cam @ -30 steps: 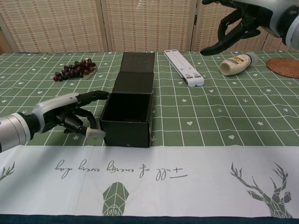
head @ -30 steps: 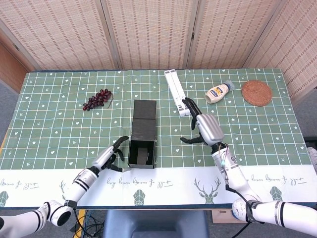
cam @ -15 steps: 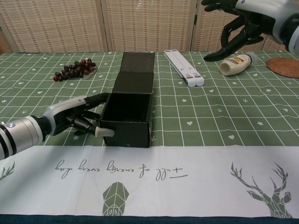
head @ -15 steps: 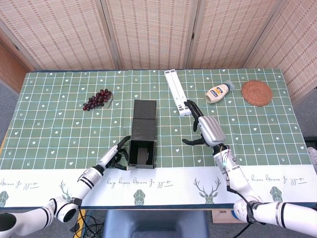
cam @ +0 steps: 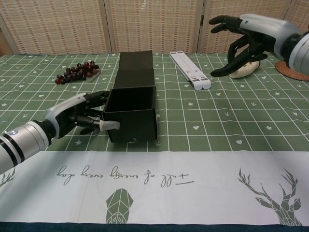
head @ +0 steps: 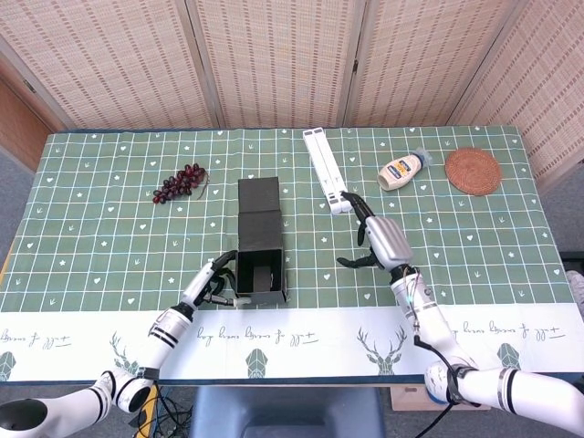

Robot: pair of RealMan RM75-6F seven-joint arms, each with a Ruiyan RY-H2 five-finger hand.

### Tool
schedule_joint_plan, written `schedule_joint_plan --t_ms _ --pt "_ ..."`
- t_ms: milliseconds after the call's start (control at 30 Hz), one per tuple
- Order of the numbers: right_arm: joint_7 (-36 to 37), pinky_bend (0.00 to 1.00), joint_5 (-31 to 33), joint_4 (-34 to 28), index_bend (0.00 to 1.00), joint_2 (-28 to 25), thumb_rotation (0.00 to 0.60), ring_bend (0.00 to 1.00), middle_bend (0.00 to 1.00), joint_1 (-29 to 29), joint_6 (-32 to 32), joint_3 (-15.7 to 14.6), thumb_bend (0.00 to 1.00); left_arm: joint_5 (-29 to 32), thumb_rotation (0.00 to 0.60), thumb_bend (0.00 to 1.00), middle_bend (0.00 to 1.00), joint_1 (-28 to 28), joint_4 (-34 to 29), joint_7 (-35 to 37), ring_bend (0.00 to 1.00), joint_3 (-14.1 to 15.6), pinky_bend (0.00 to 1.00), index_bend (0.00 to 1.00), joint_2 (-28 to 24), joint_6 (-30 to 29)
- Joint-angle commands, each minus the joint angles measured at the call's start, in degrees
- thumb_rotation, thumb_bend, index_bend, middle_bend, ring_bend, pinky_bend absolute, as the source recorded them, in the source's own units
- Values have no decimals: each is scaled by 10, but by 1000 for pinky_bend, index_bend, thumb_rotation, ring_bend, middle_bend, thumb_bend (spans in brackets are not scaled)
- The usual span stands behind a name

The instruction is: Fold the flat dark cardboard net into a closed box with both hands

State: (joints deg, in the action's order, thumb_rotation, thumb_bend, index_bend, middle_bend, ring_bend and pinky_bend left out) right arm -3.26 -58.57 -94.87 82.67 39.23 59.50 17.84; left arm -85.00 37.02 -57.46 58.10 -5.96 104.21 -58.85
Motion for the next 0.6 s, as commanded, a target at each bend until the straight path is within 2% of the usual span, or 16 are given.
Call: schedule_joint_plan --t_ms 33,367,600 --pt "4 1000 22 25 0 21 600 617 65 15 -20 7 89 -10 600 112 365 -8 -25 -11 572 6 887 342 -20 -18" --pt "-6 1000 71 120 0 124 600 617 47 71 -45 31 92 -27 600 111 365 -32 -165 -81 572 19 888 321 -101 -64" --pt "10 1000 77 184 0 207 600 617 22 100 -23 60 93 -23 600 111 365 -34 -216 -115 572 22 888 318 -114 -60"
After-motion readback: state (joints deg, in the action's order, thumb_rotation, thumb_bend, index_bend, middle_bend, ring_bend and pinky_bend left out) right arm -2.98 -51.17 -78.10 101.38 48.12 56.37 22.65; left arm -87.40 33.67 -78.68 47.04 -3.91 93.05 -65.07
